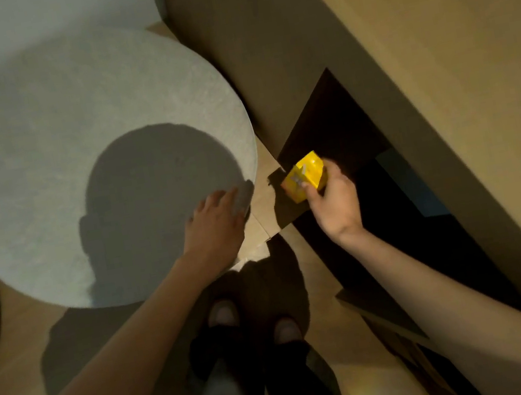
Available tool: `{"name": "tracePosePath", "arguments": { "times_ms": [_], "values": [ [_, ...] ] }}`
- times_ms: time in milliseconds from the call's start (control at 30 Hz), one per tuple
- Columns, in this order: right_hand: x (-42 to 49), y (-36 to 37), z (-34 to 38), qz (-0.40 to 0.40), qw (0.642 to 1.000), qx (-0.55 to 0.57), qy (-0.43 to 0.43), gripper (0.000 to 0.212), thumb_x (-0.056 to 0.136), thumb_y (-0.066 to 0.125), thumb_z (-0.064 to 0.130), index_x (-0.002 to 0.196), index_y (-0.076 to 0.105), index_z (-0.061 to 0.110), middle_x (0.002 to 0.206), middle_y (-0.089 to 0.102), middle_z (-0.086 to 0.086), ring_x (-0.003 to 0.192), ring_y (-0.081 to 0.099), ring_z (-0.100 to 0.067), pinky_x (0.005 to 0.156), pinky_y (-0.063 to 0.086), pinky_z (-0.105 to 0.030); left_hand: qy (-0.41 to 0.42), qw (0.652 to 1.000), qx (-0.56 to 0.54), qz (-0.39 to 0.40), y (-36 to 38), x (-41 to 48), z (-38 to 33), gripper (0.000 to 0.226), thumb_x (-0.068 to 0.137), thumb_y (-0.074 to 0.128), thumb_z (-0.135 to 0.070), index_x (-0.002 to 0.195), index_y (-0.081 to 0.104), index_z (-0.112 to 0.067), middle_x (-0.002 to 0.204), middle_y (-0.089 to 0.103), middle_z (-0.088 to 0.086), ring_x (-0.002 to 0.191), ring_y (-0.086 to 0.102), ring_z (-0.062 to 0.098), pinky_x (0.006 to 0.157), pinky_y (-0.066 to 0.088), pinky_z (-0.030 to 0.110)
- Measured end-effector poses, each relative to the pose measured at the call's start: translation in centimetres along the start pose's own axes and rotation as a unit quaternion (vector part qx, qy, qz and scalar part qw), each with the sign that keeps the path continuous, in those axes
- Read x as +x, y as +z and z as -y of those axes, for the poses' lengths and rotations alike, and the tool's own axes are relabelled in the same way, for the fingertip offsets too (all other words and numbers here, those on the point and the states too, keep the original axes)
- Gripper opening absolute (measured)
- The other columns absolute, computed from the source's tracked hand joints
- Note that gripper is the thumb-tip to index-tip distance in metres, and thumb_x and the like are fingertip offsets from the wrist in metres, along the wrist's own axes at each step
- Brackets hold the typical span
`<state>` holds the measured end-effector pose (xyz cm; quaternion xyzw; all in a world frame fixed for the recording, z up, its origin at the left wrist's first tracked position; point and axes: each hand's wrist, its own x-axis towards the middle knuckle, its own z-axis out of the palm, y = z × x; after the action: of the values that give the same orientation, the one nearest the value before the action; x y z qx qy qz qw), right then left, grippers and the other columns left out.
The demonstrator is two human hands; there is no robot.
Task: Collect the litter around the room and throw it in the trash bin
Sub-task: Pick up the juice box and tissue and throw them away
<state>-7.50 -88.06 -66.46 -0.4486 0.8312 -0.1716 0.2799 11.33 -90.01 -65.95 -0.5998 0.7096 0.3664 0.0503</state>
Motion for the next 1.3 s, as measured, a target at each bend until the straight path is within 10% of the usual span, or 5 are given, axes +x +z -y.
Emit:
{"name": "tracePosePath", "arguments": {
  "times_ms": [333, 600, 1300],
  "values": [
    [-12.1, -12.5, 6.8, 0.004, 0.987, -0.004, -0.159, 0.061, 0.094, 0.053, 0.039, 0.148, 0.028, 0.024, 0.133, 0.048, 0.004, 0.124, 0.045, -0.007, 0.102, 0.044, -0.027, 0.080, 0.991, -0.027, -0.106, -9.9, -11.2, -7.4, 0.046, 0.100, 0.034, -0.033, 0.143, 0.033, -0.021, 0.144, 0.042, 0.004, 0.131, 0.040, 0.023, 0.107, 0.036, 0.042],
    [-20.0, -25.9, 5.9, -0.147, 0.972, 0.113, -0.147, 0.045, 0.094, 0.056, 0.036, 0.135, 0.042, 0.021, 0.125, 0.055, 0.004, 0.111, 0.054, -0.009, 0.094, 0.050, -0.033, 0.204, 0.966, 0.001, -0.161, -14.0, -18.7, -16.9, 0.044, 0.099, 0.038, -0.029, 0.142, 0.037, -0.019, 0.138, 0.048, 0.006, 0.126, 0.045, 0.021, 0.102, 0.035, 0.034],
    [-43.9, -49.0, -29.4, -0.360, 0.915, 0.145, 0.112, 0.051, 0.084, 0.070, 0.031, 0.127, 0.044, 0.024, 0.123, 0.058, -0.001, 0.111, 0.056, -0.019, 0.091, 0.051, -0.042, 0.443, 0.893, 0.057, 0.046, 12.2, -37.2, -50.1, 0.047, 0.096, 0.046, -0.022, 0.142, 0.036, -0.016, 0.143, 0.042, 0.006, 0.132, 0.039, 0.020, 0.108, 0.031, 0.032]
  ]
}}
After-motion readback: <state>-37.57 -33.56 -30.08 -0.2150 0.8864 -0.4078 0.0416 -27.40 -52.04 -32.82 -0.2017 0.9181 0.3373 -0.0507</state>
